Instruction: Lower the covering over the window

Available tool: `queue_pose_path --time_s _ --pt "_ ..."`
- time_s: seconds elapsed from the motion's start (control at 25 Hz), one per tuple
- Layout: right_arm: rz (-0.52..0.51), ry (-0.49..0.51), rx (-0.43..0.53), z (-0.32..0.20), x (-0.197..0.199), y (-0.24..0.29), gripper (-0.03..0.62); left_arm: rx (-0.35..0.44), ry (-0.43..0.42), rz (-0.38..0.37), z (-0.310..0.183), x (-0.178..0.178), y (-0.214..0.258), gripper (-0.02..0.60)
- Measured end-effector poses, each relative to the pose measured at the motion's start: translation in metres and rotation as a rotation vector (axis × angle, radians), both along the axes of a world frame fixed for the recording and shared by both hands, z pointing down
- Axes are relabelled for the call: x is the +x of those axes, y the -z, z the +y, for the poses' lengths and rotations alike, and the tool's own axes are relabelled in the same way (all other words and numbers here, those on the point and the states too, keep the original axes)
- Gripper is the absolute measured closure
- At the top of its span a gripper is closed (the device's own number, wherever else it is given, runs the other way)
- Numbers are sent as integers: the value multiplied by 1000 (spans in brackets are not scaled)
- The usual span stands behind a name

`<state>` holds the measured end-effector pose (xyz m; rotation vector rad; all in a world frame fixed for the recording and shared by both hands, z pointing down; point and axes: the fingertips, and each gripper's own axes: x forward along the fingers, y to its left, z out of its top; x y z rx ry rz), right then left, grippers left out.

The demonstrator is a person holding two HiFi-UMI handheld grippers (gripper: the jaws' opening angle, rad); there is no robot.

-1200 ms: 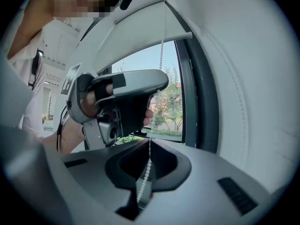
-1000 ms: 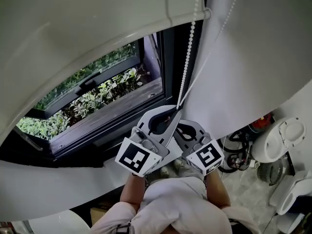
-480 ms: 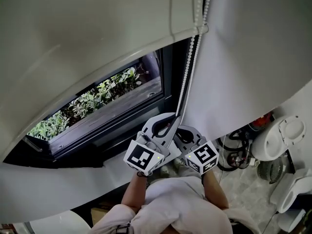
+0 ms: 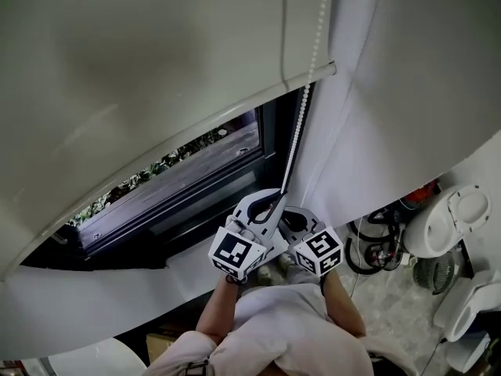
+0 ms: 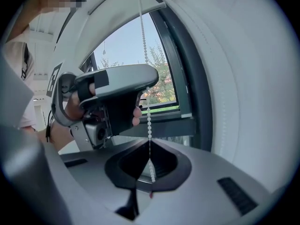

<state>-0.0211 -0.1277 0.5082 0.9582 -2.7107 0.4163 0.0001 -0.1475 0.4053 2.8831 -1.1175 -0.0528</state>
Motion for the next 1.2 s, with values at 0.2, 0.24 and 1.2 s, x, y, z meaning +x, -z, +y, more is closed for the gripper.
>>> queue_pose_path --time_s 0.2,0.24,1.2 --pt "14 -2 -36 2 1 -22 594 -25 5 -3 2 0 -21 568" --pt "17 -2 -43 3 0 -25 594 -29 6 -5 2 -1 -25 568" --pt "86 26 -89 17 5 -70 585 -106 40 -22 3 -5 -77 568"
